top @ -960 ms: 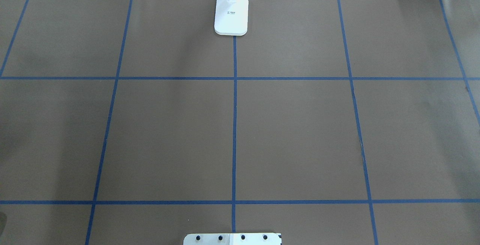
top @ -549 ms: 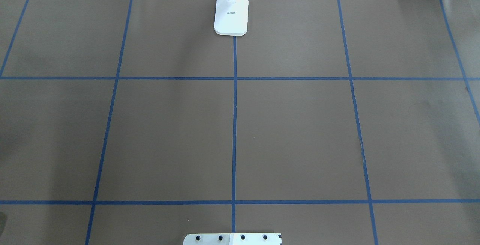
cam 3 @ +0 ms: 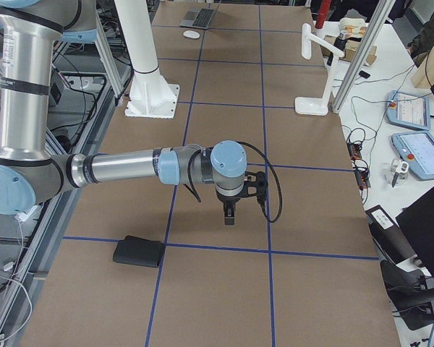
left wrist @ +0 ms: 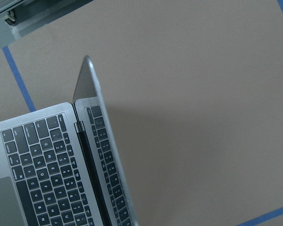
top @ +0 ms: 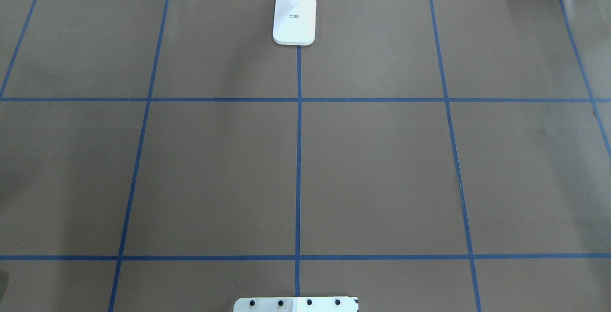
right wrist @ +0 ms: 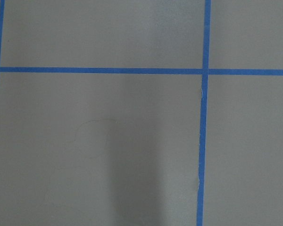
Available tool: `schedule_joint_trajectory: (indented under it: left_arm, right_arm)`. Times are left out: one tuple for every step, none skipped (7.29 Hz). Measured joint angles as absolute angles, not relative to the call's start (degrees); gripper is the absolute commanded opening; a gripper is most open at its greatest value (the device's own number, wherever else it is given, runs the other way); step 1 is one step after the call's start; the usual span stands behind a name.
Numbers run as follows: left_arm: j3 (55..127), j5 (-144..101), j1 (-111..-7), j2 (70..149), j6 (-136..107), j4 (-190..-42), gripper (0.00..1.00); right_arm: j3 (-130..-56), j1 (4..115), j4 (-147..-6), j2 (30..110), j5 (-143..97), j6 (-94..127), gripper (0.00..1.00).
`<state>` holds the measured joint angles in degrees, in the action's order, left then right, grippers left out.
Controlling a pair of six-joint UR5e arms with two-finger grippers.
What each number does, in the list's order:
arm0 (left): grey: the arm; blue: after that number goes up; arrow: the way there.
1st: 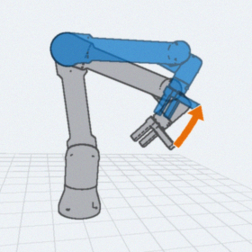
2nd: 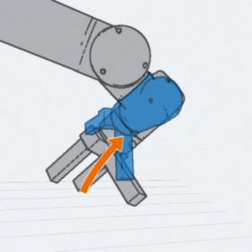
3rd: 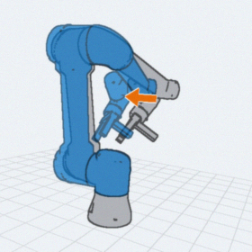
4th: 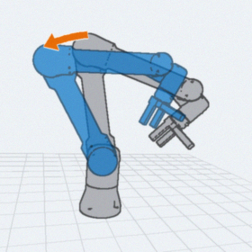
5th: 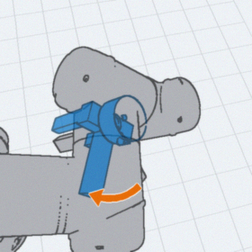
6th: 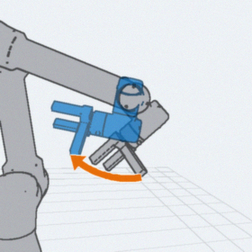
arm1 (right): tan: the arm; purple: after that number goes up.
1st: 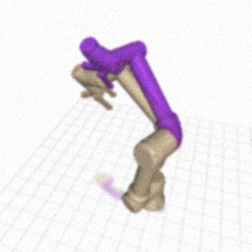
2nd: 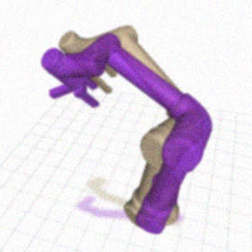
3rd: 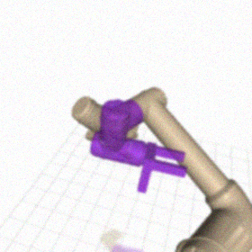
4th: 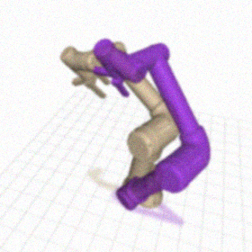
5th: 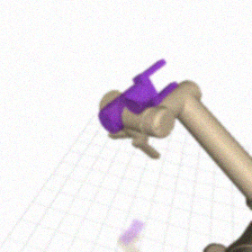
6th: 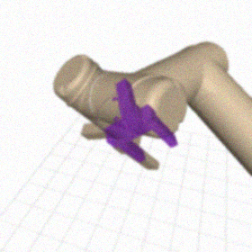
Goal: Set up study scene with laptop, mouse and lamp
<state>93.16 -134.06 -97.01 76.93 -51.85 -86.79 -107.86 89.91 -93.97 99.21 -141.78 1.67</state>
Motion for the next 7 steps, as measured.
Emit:
schedule_joint_trajectory:
  left_arm:
    - [92.5, -135.0, -97.0, 76.9, -51.9, -86.7, 1.00]
    - [91.8, -135.9, -97.0, 76.8, -51.9, -86.7, 1.00]
    - [91.2, -136.4, -96.9, 76.8, -51.8, -86.7, 1.00]
    - [90.6, -136.8, -96.9, 76.9, -51.8, -86.7, 0.97]
    - [90.2, -137.4, -96.8, 76.9, -51.8, -86.7, 0.68]
    - [89.8, -137.8, -96.8, 76.9, -51.7, -86.7, 0.45]
    - [89.6, -137.9, -96.8, 76.9, -51.7, -86.7, 0.32]
  right_arm:
    - [-108.0, 89.9, -94.0, 99.2, -141.8, 1.7, 0.99]
    - [-108.2, 89.9, -94.0, 99.2, -141.8, 1.7, 0.99]
    - [-108.4, 89.9, -94.0, 99.2, -141.9, 1.7, 0.99]
    - [-108.6, 89.9, -94.0, 99.2, -141.9, 1.8, 0.99]
    - [-108.6, 89.9, -94.0, 99.2, -141.9, 1.8, 0.99]
    - [-108.6, 89.9, -94.0, 99.3, -141.9, 1.8, 0.99]
    - [-108.6, 89.9, -94.0, 99.3, -142.1, 1.9, 0.99]
